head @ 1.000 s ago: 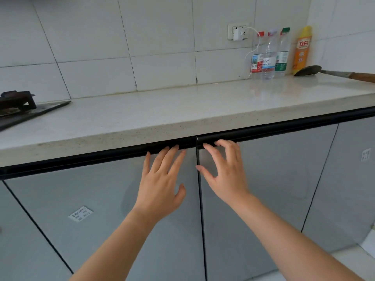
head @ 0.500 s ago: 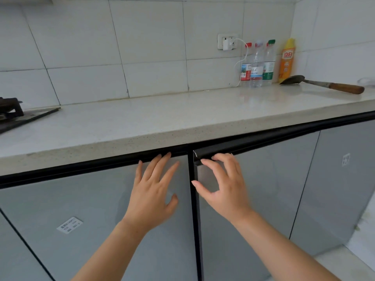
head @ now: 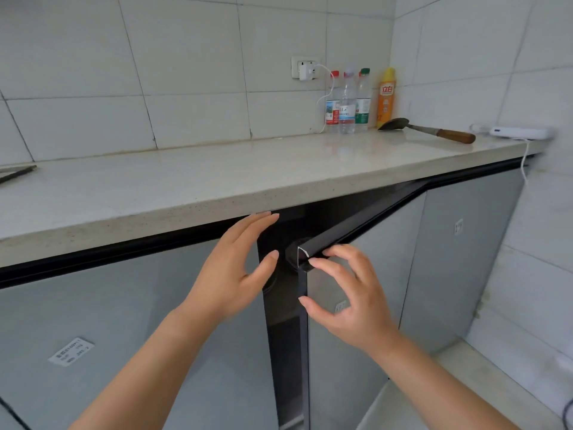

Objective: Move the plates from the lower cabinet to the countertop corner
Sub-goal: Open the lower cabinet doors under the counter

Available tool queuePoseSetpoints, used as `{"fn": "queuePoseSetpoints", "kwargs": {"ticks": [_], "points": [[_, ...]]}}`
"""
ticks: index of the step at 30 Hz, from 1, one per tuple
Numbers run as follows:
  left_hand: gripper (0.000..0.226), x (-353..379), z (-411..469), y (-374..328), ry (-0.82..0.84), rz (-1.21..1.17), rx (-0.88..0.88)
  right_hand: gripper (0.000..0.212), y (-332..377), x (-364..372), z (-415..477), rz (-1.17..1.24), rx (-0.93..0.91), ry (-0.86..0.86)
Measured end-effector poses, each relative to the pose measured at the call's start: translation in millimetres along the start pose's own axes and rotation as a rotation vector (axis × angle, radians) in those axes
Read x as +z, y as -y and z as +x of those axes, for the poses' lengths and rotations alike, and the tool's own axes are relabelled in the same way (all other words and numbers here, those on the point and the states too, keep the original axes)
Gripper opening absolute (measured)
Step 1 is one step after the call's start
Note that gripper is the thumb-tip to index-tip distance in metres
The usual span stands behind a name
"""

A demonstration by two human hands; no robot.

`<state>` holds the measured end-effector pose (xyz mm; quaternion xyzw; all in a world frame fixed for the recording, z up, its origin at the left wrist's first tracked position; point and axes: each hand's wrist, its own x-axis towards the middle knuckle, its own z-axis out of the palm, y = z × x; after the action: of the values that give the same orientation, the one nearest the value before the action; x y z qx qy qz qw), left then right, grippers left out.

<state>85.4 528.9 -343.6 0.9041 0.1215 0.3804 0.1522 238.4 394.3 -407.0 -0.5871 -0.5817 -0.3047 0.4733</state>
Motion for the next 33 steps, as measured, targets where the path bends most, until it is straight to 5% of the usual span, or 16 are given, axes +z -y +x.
{"fn": "queuePoseSetpoints", "kwargs": {"ticks": [10,23,33], "points": [[0.033,35,32,-20,0.183,-0.445,-0.087,0.045,14,-62,-29,0.086,0.086,-0.052],[0.043,145,74,-137,0.327,-0.54,0.458,0.041,21,-173,-83,0.002,0.433,-0.216],[0.034,194,84,-188,0.298,-0.639,0.481,0.037,22,-209,-105,-0.054,0.677,-0.544]]}}
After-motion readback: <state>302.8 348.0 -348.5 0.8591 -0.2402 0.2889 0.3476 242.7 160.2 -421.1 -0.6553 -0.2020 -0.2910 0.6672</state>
